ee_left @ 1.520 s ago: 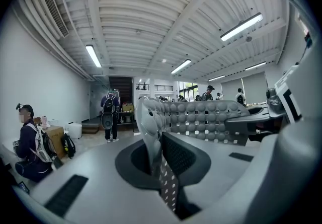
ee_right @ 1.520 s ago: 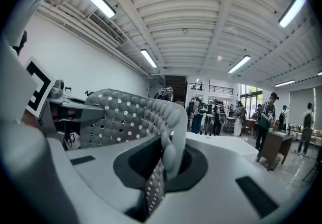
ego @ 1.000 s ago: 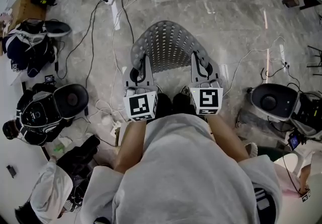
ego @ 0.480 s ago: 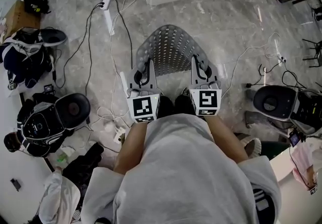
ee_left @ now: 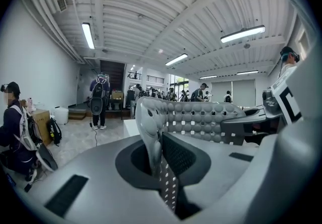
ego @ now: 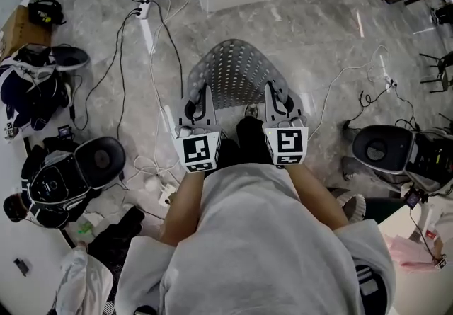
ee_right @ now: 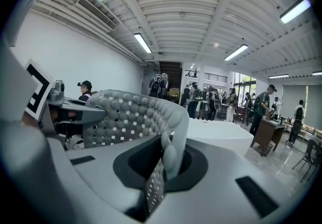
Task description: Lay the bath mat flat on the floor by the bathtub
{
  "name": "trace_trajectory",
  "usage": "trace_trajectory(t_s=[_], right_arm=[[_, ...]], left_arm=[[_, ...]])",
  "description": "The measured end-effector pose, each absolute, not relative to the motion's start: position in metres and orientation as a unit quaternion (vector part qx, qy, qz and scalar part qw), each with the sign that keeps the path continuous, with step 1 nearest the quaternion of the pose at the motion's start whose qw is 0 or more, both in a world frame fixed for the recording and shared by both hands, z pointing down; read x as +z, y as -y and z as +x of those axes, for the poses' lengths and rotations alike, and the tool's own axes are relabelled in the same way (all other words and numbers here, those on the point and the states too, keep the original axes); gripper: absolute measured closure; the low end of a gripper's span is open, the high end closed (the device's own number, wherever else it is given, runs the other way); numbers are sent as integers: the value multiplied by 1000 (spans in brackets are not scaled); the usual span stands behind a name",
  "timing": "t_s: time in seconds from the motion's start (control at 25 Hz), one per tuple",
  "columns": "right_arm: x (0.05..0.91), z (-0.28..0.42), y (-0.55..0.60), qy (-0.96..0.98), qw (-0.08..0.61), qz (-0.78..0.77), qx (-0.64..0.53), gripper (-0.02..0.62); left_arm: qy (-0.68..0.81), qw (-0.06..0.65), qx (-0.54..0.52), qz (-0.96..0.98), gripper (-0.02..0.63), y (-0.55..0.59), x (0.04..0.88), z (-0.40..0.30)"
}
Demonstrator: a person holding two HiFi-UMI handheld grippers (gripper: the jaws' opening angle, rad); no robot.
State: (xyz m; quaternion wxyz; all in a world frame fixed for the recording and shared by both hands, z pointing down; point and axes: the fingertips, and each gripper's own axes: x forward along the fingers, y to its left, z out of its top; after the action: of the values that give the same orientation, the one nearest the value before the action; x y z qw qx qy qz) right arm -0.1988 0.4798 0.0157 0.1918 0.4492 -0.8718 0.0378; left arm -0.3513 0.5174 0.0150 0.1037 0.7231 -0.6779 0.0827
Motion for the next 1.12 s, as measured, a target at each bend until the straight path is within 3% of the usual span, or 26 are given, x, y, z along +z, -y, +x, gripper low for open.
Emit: trace_trajectory(t_s=[0.48, 1.12], right_arm=[[49, -237, -420, 904, 204, 372, 55, 574], [64, -215, -287, 911, 182, 363, 73, 574]], left_arm=[[721, 126, 111, 673, 575, -468, 48, -384], [720, 127, 142, 668, 575, -330, 59, -367]])
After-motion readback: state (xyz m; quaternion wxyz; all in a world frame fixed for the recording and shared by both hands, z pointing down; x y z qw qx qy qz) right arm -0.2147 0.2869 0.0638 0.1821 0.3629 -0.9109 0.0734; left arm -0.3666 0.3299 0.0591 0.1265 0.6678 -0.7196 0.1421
